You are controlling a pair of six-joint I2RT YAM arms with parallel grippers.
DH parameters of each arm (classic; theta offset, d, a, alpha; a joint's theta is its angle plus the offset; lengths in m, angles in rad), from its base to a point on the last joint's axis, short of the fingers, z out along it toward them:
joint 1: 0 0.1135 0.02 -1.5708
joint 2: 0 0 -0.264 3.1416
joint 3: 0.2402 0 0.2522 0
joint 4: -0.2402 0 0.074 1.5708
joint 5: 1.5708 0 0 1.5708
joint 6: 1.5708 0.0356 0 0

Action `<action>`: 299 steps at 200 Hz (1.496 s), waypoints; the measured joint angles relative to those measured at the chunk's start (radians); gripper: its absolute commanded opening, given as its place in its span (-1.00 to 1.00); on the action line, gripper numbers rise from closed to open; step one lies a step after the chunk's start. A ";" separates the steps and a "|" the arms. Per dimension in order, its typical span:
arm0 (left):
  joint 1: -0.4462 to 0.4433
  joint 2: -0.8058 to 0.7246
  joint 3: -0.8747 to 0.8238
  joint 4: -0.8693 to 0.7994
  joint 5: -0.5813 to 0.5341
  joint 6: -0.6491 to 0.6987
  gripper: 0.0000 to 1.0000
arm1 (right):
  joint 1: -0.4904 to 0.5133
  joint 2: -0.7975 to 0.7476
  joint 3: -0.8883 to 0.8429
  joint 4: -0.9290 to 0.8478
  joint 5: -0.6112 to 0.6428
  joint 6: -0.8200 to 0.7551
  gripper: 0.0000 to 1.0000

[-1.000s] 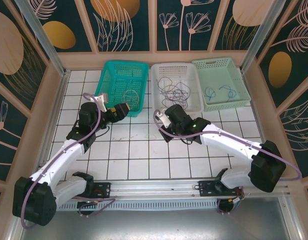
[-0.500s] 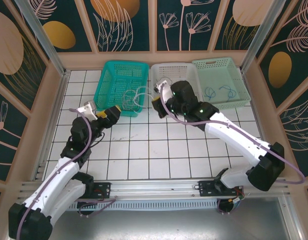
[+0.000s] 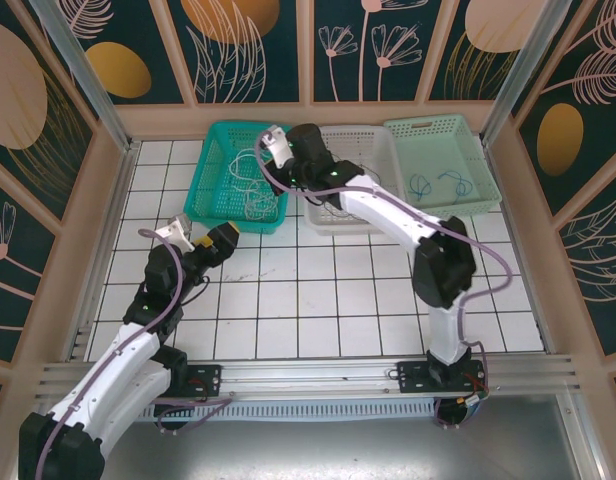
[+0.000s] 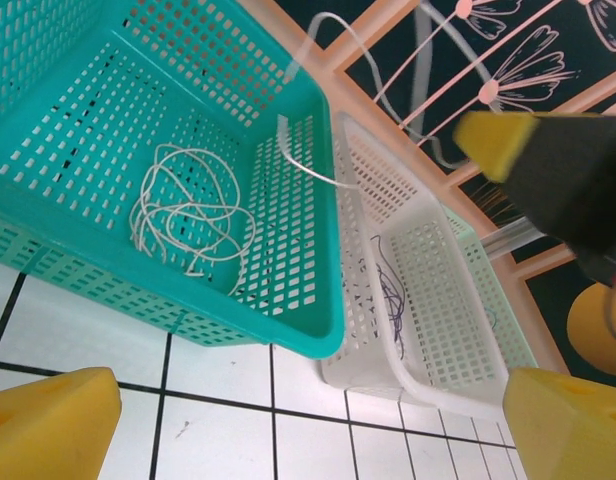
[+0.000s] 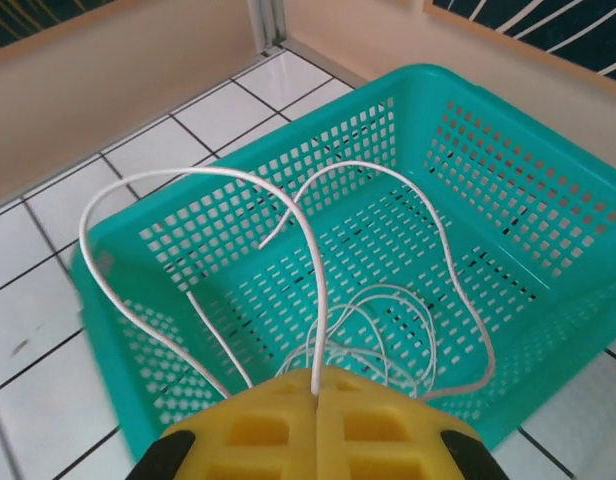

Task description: Untangle the cables

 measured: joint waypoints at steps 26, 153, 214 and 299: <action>0.000 -0.021 -0.001 -0.032 -0.017 -0.003 0.97 | -0.008 0.158 0.142 -0.035 0.001 -0.015 -1.00; 0.000 0.010 0.008 -0.114 -0.125 0.004 0.97 | -0.050 -0.003 -0.209 0.108 -0.032 0.021 0.62; 0.000 0.117 0.111 -0.150 -0.415 0.261 0.98 | -0.305 -0.724 -0.994 0.547 0.220 0.024 0.67; 0.102 0.315 -0.129 0.404 -0.563 0.692 0.98 | -0.668 -0.650 -1.483 1.084 0.288 0.089 0.60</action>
